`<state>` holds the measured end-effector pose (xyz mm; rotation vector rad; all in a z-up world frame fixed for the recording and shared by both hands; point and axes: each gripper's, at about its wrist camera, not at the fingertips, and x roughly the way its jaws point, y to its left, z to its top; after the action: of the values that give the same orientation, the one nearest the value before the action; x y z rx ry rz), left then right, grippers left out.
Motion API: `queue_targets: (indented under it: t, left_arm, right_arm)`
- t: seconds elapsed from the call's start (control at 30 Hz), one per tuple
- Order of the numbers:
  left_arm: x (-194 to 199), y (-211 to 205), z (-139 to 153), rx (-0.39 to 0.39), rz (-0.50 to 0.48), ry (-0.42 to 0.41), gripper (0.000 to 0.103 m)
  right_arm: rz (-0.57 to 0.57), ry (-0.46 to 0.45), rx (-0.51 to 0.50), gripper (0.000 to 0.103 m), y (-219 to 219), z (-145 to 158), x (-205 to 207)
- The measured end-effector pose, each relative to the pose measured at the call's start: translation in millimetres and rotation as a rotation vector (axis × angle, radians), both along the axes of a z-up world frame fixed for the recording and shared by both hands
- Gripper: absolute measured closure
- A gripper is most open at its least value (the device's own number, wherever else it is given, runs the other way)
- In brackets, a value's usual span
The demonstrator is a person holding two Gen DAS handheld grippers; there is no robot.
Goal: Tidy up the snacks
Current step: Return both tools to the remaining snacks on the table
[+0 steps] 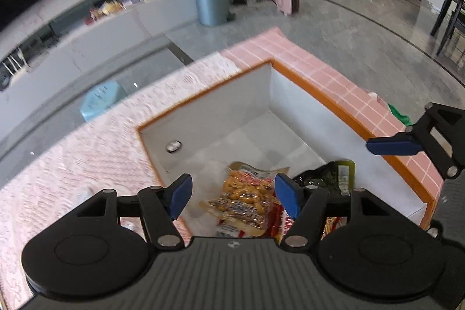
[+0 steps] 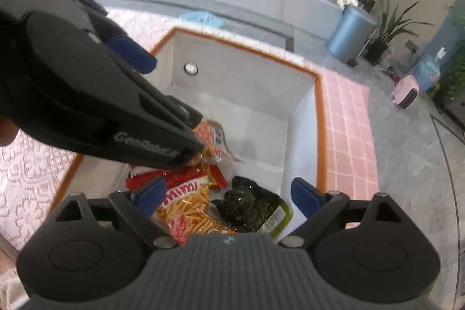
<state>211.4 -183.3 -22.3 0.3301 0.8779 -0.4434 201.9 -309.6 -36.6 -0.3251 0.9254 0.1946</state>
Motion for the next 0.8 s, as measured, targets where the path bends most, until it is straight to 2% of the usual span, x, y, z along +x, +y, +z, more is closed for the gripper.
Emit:
queue_targets:
  t: [0.27, 0.5, 0.8]
  left_arm:
    - [-42.3, 36.2, 31.4, -0.057, 0.076, -0.152, 0.026]
    - [-81.8, 76.6, 49.8, -0.098, 0.172, -0.261, 0.022]
    - [-116.4, 134.5, 51.8, -0.132, 0.333, -0.307, 0.021]
  right_arm:
    - [-0.143, -0.112, 0.102, 0.010, -3.2, 19.4, -27.9]
    - [-0.263, -0.208, 0.193, 0.009, 14.0, 30.9, -54.5]
    - [-0.315, -0.353, 0.276, 0.006, 62.6, 36.4, -95.5]
